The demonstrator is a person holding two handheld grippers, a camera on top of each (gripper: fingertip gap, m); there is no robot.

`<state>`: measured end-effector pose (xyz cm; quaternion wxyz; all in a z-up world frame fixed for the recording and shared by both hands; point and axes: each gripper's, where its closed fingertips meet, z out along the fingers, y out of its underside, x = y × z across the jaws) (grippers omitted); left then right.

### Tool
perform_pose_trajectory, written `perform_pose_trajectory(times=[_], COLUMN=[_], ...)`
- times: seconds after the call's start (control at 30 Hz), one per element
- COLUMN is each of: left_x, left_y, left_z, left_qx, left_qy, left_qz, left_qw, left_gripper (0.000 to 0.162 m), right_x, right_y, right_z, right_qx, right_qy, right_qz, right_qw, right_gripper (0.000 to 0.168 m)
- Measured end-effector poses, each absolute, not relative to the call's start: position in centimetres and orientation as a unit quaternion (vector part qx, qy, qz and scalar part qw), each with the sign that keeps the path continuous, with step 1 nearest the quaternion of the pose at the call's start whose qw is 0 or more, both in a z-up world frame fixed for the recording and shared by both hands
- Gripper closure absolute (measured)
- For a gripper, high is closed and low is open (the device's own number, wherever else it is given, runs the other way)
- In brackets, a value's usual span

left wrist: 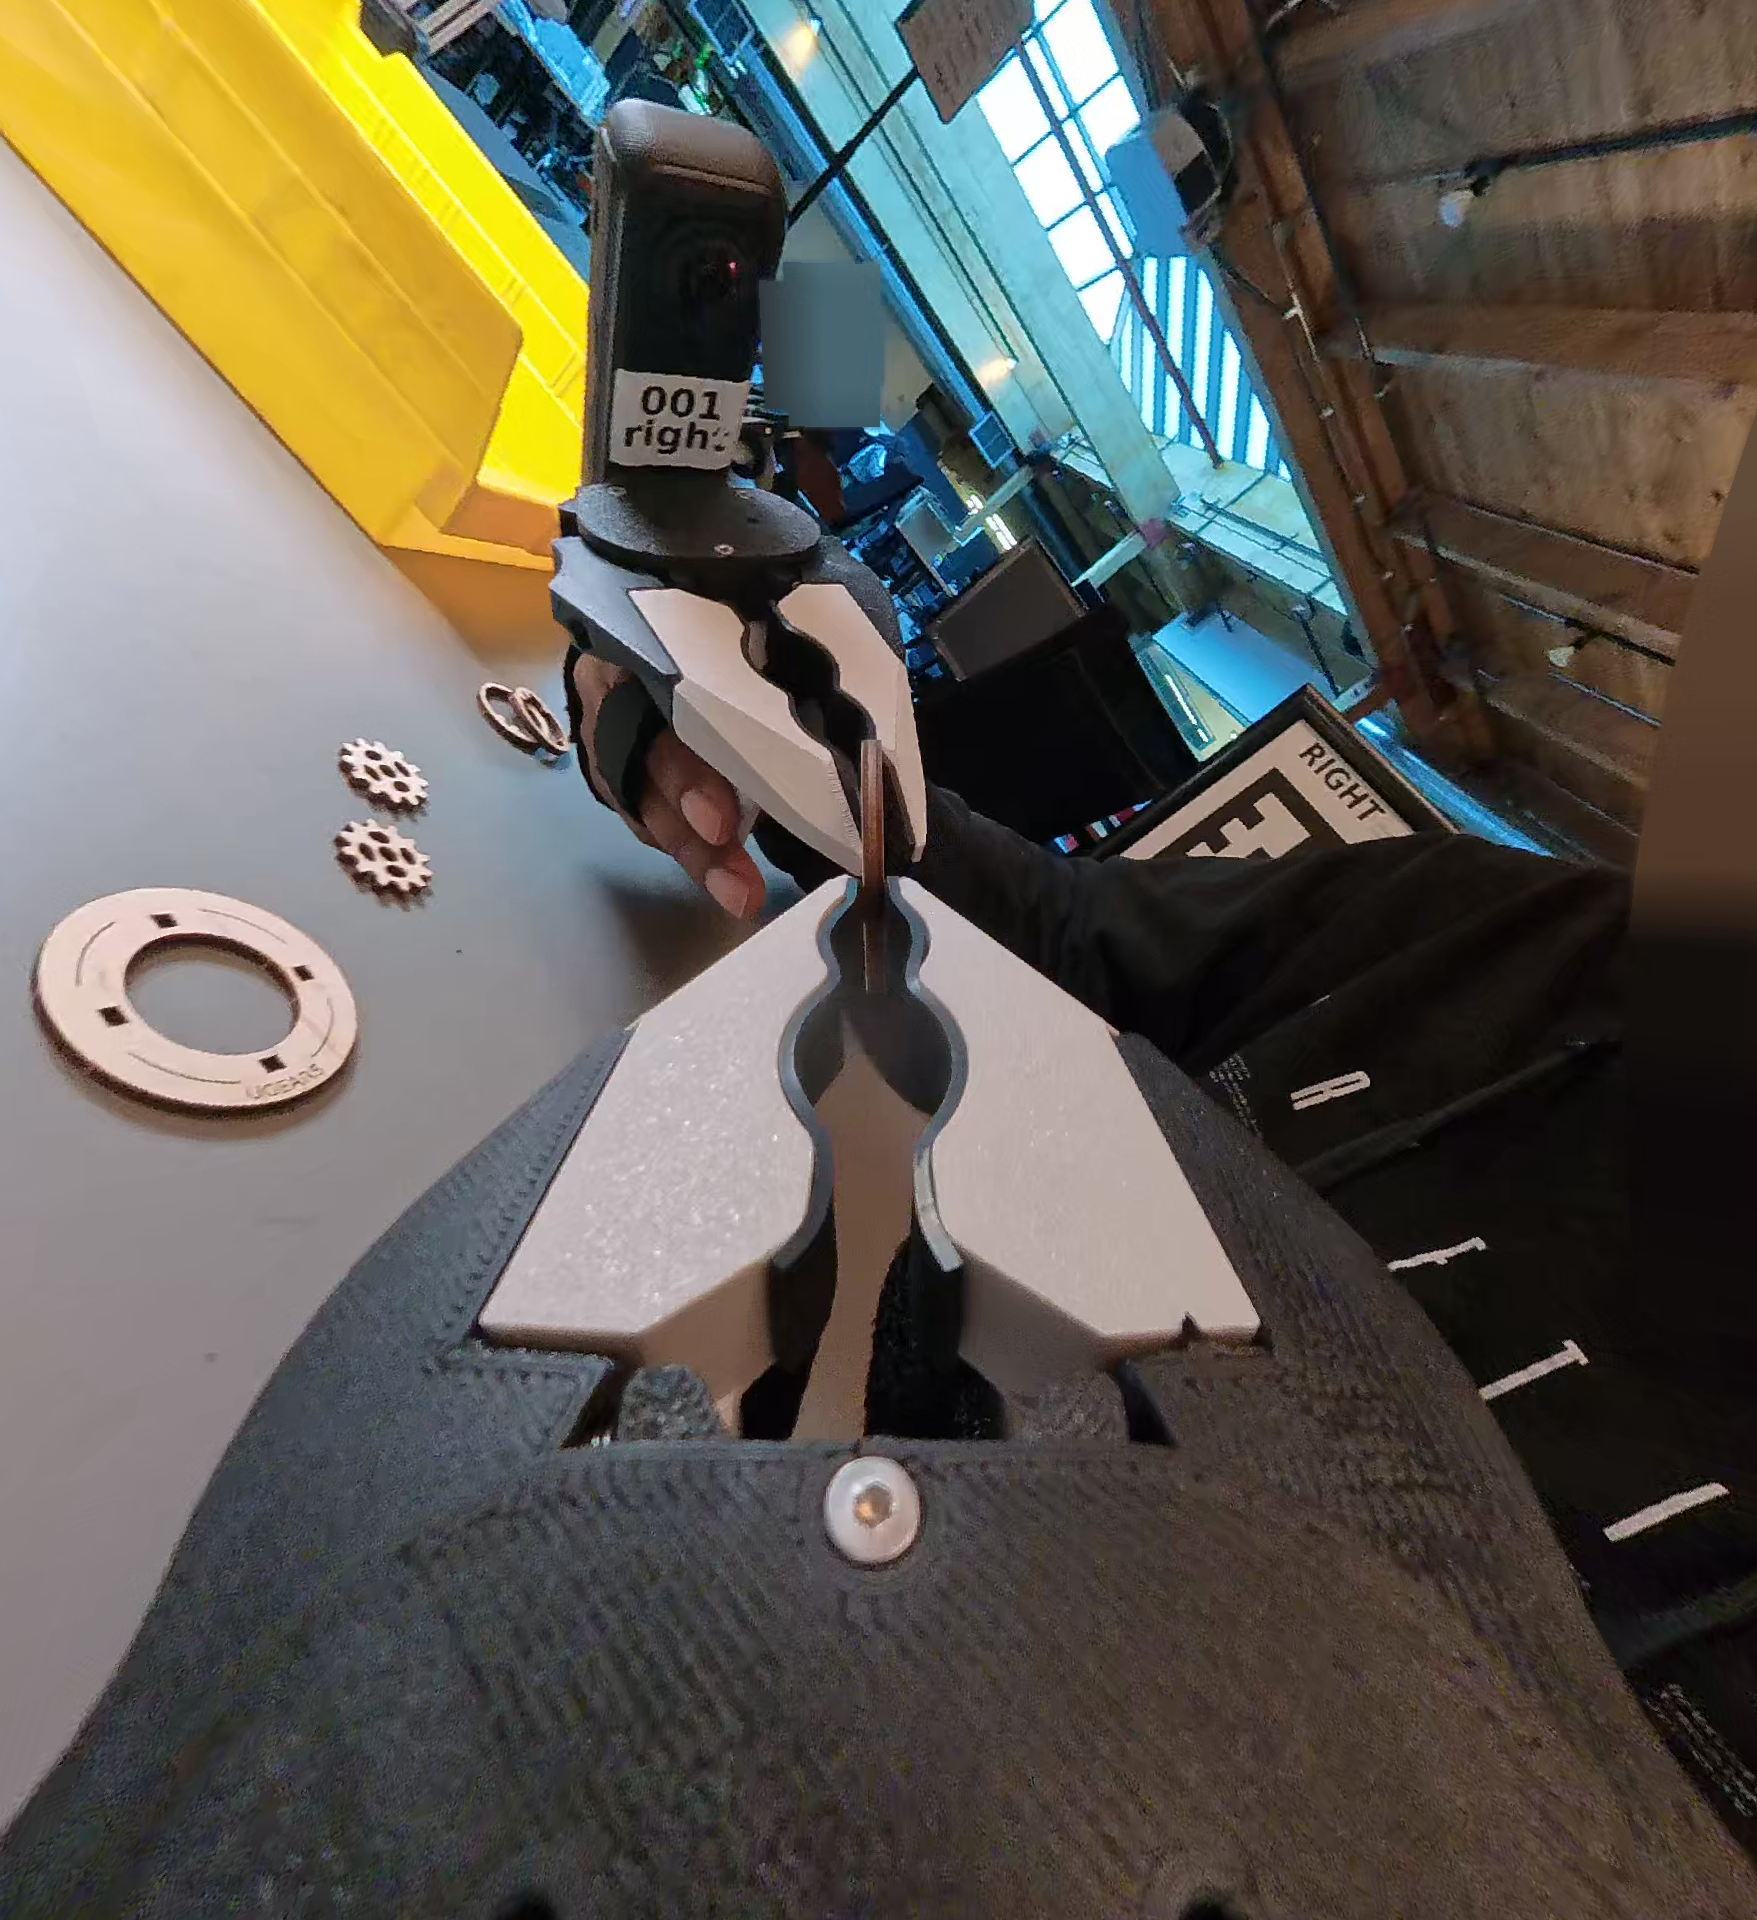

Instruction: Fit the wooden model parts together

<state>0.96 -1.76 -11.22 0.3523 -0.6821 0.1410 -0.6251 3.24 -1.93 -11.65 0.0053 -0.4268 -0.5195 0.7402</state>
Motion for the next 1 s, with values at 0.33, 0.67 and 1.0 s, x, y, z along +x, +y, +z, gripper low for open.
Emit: perform_pose_trajectory(times=[0.33,0.67,1.0], left_x=[0.0,-0.1,0.5], left_y=[-1.2,-4.6,-7.1], left_z=[-11.3,-8.0,-6.8], left_qx=[-0.677,-0.576,-0.523], left_qy=[0.103,0.279,0.359], left_qz=[-0.643,-0.598,-0.567], left_qw=[0.344,0.482,0.526], left_gripper=[0.160,0.160,0.160], right_x=[2.5,2.9,3.5], right_y=[-1.1,-4.6,-6.6], right_z=[-11.8,-8.6,-8.0], right_qx=[-0.447,-0.358,-0.317], right_qy=[-0.515,-0.605,-0.675], right_qz=[0.730,0.695,0.629], right_qw=[0.035,0.150,0.218], right_gripper=[0.149,0.163,0.163])
